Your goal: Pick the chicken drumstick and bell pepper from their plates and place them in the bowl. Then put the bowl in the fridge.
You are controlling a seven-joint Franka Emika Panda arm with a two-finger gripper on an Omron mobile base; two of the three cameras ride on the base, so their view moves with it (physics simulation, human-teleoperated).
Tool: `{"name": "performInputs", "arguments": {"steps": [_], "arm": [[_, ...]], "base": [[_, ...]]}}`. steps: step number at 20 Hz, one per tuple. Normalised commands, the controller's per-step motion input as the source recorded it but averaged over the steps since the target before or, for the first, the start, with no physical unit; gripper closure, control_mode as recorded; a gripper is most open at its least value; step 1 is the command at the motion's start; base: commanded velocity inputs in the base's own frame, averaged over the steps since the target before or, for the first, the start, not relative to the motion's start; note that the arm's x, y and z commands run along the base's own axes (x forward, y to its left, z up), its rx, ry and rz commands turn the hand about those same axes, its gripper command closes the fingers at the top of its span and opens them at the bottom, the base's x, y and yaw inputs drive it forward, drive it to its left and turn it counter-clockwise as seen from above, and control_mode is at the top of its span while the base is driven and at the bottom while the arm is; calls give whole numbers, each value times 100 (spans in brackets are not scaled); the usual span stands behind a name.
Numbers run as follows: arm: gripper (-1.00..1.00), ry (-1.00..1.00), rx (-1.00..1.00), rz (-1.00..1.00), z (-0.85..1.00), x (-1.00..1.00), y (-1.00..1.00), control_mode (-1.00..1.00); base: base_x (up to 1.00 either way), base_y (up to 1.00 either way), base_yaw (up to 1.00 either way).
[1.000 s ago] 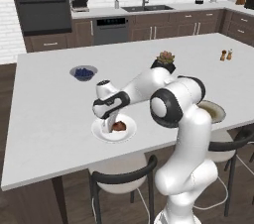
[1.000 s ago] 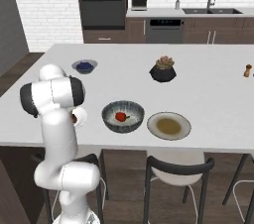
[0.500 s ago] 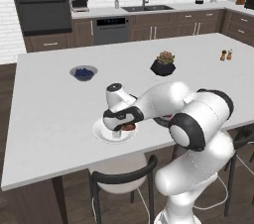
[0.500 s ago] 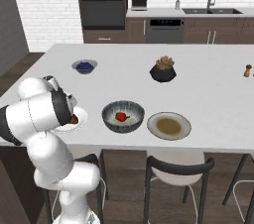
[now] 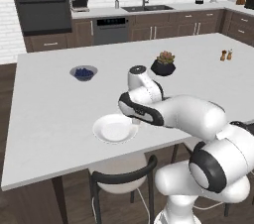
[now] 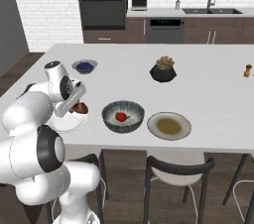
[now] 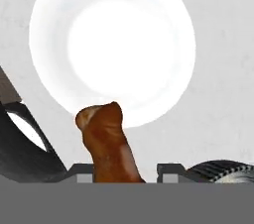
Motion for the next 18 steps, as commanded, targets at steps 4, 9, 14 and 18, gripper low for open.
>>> {"name": "performInputs", "arguments": {"steps": [4,9,14,18], "arm": [[100,-4,6,-9,53,0,-100,-100],[100,0,15,-8,32,2,-100,-100],[100,0,31,-6,2,19,-98,-100],[100,6,11,-12,-29,66,-37,-100]], "base": [[0,0,0],[0,0,0],[0,0,0],[0,0,0]]}}
